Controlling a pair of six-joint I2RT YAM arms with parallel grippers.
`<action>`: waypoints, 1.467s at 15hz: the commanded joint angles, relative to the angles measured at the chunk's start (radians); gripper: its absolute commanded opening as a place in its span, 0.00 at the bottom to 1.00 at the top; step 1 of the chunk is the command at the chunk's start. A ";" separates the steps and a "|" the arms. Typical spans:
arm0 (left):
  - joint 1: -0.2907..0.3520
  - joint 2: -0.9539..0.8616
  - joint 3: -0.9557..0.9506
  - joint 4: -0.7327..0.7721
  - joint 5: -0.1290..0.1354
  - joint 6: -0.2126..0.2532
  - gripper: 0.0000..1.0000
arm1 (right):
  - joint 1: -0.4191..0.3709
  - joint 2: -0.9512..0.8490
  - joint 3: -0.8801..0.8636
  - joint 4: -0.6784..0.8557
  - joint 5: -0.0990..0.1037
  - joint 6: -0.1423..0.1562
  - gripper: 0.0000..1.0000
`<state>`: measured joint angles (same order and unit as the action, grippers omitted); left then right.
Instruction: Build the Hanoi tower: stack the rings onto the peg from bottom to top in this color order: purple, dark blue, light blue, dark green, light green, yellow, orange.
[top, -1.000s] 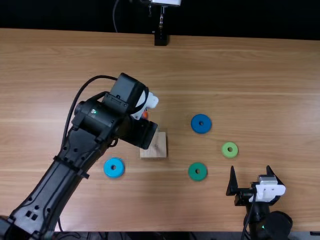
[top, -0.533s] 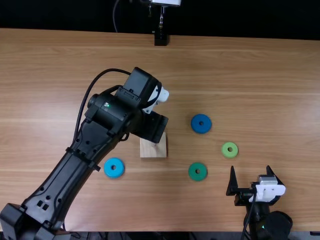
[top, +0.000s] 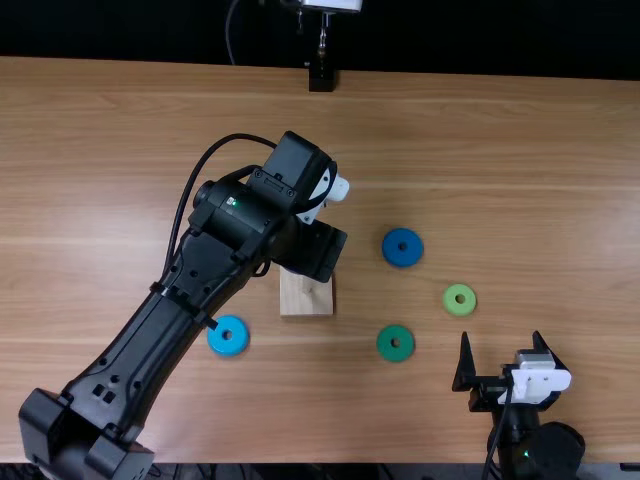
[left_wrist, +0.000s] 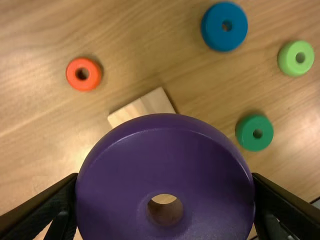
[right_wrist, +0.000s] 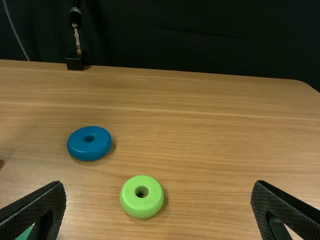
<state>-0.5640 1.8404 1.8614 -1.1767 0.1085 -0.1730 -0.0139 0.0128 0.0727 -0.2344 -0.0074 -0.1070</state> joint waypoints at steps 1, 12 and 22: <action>-0.016 0.040 0.051 0.004 0.004 -0.007 0.00 | -0.011 -0.013 -0.057 -0.072 0.011 -0.002 1.00; -0.045 0.022 0.047 0.002 0.000 -0.035 0.00 | -0.011 -0.013 -0.057 -0.072 0.009 -0.002 1.00; -0.031 -0.038 -0.011 -0.042 -0.004 -0.029 0.00 | -0.011 -0.013 -0.057 -0.072 0.011 -0.002 1.00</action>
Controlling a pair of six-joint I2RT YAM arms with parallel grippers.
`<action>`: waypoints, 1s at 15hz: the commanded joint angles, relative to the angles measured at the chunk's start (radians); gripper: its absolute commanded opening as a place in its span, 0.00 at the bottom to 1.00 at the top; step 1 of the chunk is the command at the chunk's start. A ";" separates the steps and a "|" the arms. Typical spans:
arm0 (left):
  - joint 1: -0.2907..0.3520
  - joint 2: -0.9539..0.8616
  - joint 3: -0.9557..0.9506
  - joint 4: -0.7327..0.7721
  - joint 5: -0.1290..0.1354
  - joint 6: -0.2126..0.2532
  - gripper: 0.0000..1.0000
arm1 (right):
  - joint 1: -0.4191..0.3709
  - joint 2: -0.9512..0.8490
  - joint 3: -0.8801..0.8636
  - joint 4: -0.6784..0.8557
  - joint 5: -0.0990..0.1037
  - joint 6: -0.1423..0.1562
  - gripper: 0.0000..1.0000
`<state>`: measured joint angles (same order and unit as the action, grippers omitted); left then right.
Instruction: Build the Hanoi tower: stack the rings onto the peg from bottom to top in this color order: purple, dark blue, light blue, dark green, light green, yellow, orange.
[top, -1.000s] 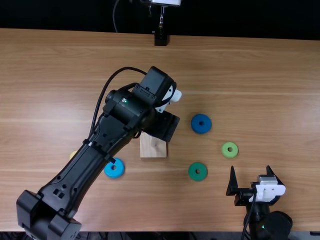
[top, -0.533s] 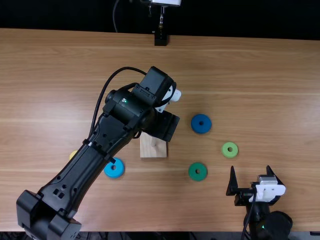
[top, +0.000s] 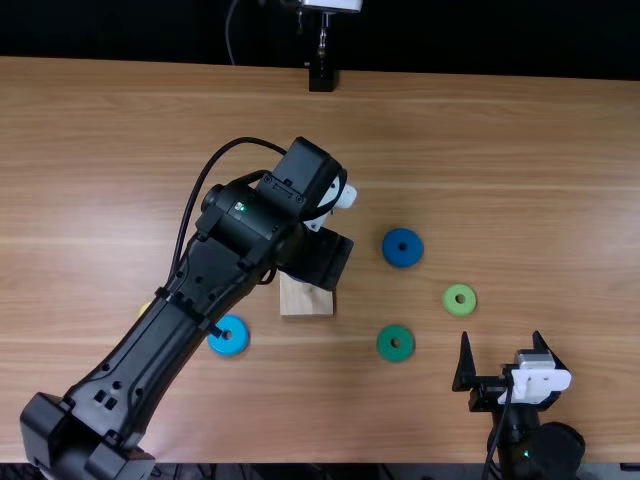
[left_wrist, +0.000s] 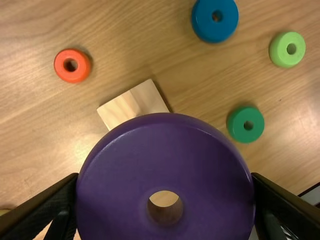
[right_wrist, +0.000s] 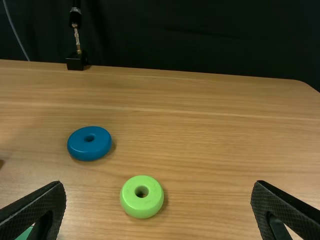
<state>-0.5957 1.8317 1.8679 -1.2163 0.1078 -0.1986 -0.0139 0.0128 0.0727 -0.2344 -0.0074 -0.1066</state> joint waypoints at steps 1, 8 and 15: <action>0.000 -0.031 -0.029 -0.002 -0.003 -0.004 0.00 | -0.011 -0.013 -0.057 -0.072 0.011 -0.002 1.00; 0.002 -0.048 -0.058 0.005 -0.003 -0.004 0.00 | -0.011 -0.013 -0.057 -0.070 0.011 -0.002 1.00; 0.000 -0.035 -0.053 0.016 -0.005 -0.004 0.00 | -0.011 -0.013 -0.057 -0.072 0.011 -0.002 1.00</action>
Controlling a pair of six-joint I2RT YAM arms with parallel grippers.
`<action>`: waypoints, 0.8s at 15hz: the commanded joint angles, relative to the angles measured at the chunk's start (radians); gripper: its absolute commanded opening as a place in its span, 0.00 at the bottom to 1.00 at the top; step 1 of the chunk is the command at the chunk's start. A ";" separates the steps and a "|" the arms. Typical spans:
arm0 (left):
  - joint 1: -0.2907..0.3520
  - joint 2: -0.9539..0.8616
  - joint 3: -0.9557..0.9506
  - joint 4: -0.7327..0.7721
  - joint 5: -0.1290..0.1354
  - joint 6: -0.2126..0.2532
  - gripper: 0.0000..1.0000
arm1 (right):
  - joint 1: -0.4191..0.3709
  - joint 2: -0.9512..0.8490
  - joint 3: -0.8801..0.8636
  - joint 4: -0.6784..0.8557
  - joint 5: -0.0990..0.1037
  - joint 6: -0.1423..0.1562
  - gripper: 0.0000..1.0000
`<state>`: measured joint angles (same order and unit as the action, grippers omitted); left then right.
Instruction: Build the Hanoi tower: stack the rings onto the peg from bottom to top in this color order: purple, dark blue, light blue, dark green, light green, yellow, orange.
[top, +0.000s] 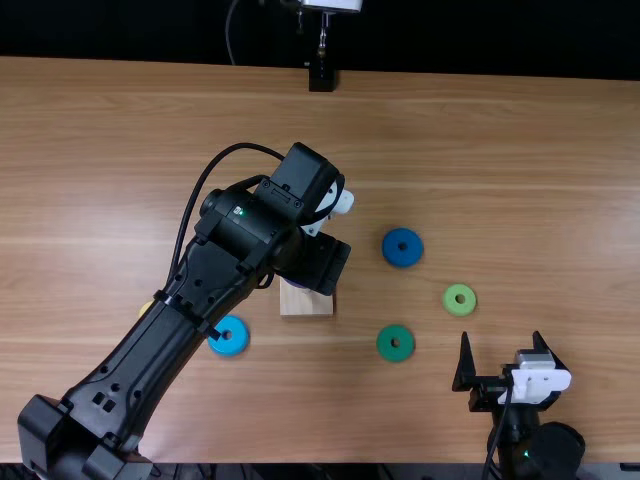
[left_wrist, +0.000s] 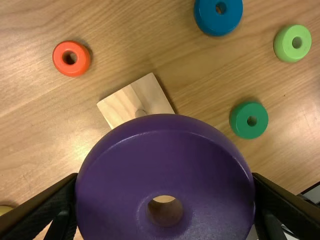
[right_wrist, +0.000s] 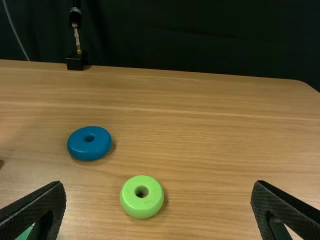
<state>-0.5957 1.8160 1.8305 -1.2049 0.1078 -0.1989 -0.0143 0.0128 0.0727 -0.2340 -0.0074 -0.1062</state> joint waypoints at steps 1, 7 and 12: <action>0.000 -0.020 -0.010 0.005 -0.005 -0.004 0.00 | -0.010 -0.013 -0.057 -0.071 0.011 -0.002 1.00; 0.002 0.006 0.035 0.005 -0.005 -0.004 0.00 | -0.010 -0.013 -0.057 -0.073 0.011 -0.002 1.00; 0.017 0.031 0.075 0.007 -0.005 -0.004 0.00 | -0.010 -0.013 -0.057 -0.073 0.011 -0.002 1.00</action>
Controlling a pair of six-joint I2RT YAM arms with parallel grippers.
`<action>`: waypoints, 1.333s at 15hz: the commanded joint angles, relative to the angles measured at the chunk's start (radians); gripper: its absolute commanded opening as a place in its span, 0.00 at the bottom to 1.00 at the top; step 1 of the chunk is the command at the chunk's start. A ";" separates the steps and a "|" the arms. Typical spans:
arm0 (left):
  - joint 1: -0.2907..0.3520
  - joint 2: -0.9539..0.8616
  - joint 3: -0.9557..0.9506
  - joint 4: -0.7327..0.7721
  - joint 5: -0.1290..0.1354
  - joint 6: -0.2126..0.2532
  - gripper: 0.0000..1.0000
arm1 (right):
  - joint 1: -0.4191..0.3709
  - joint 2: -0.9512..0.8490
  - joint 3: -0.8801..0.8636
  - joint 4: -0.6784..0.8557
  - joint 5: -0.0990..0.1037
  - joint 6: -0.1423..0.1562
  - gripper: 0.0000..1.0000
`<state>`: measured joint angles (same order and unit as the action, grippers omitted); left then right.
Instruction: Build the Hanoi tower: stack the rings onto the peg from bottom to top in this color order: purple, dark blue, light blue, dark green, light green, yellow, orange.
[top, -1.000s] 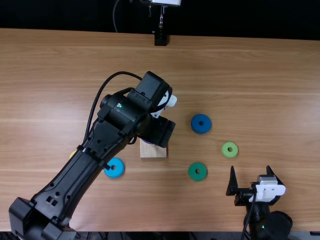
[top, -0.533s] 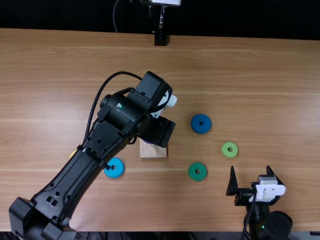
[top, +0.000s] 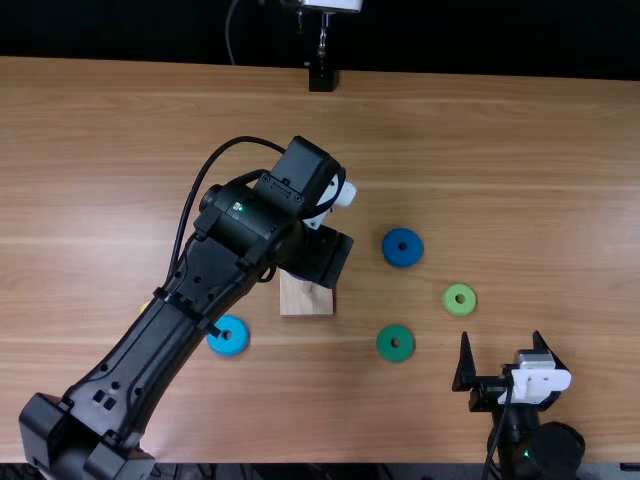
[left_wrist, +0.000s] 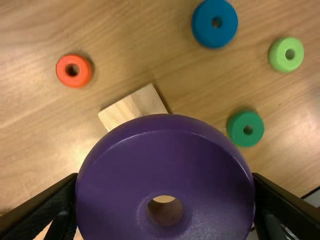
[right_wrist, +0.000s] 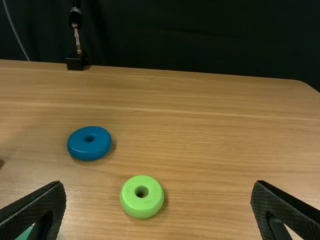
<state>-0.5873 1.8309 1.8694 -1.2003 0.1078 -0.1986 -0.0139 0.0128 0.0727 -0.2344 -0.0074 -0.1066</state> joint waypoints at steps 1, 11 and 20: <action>0.009 0.016 0.036 0.002 -0.005 -0.002 0.00 | -0.011 -0.013 -0.057 -0.072 0.009 -0.002 1.00; 0.011 0.018 0.008 0.004 -0.003 -0.002 0.00 | -0.011 -0.013 -0.057 -0.072 0.011 -0.002 1.00; 0.011 0.031 0.007 0.004 -0.003 -0.004 0.00 | -0.011 -0.013 -0.057 -0.072 0.011 -0.002 1.00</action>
<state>-0.5873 1.8523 1.8709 -1.1988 0.1074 -0.1986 -0.0139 0.0128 0.0727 -0.2344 -0.0071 -0.1066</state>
